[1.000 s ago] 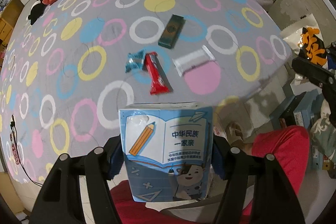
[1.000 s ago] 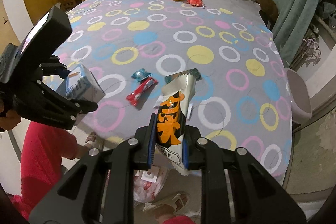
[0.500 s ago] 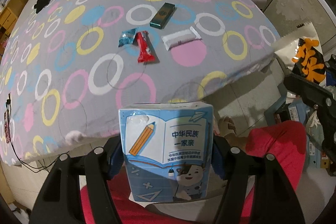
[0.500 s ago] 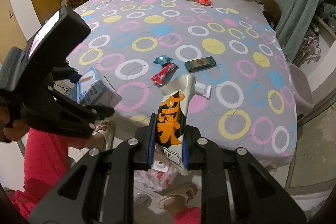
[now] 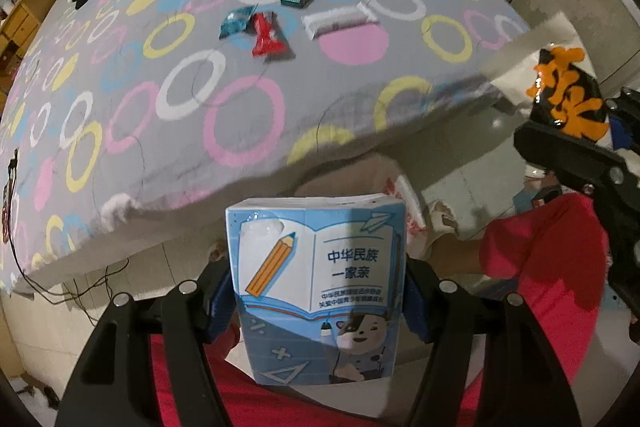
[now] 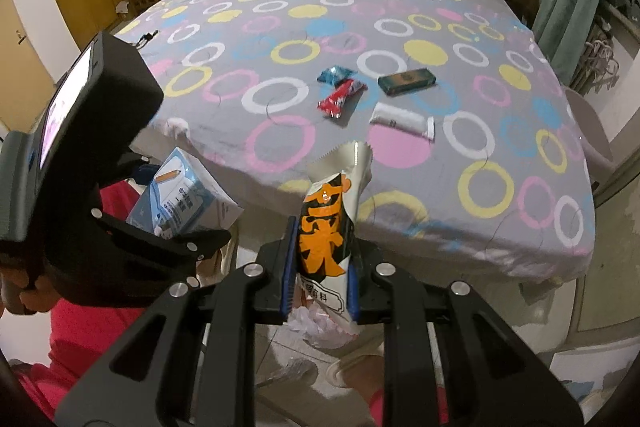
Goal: Collect trash
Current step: 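Carry the blue box and snack bag with both tools over the white bag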
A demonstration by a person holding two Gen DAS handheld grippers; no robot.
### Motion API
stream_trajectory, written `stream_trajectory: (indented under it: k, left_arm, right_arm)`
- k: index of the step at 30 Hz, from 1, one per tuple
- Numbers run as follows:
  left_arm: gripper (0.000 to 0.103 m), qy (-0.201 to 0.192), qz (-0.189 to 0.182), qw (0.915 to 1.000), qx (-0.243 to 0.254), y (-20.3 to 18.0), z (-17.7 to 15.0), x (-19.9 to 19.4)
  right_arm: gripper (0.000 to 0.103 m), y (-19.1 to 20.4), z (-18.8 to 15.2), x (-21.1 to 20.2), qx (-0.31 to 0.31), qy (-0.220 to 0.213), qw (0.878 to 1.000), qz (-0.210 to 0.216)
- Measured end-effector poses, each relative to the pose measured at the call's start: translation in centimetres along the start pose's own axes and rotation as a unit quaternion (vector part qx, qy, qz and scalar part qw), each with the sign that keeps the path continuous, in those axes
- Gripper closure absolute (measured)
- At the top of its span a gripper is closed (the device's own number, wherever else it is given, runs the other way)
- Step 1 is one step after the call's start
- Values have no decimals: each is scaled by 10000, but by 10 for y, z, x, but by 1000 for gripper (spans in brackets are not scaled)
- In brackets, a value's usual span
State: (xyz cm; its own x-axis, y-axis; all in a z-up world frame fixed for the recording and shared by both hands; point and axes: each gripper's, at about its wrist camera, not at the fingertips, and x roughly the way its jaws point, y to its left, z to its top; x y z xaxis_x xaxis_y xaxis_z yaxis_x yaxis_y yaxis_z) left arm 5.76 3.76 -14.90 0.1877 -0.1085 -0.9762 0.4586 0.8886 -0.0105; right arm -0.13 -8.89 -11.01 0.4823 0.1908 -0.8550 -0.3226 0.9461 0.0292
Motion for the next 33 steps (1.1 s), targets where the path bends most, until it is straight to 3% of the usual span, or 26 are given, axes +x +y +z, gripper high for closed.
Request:
stream_trajectory:
  k: [10,20,33]
  left_arm:
    - [38,-10,-129,9999,61,-15,-16,41]
    - [38,288,-186,9991,242,-26,-25,97]
    - [38,743,53,9903,1176,-52,-24,174]
  right_arm:
    - [83,-1,-30,32,101,225,9997,-64]
    - [83,-13,-59,78,532,486,9974,-63]
    - [83,-39,-88,148,1187,967,9882,31]
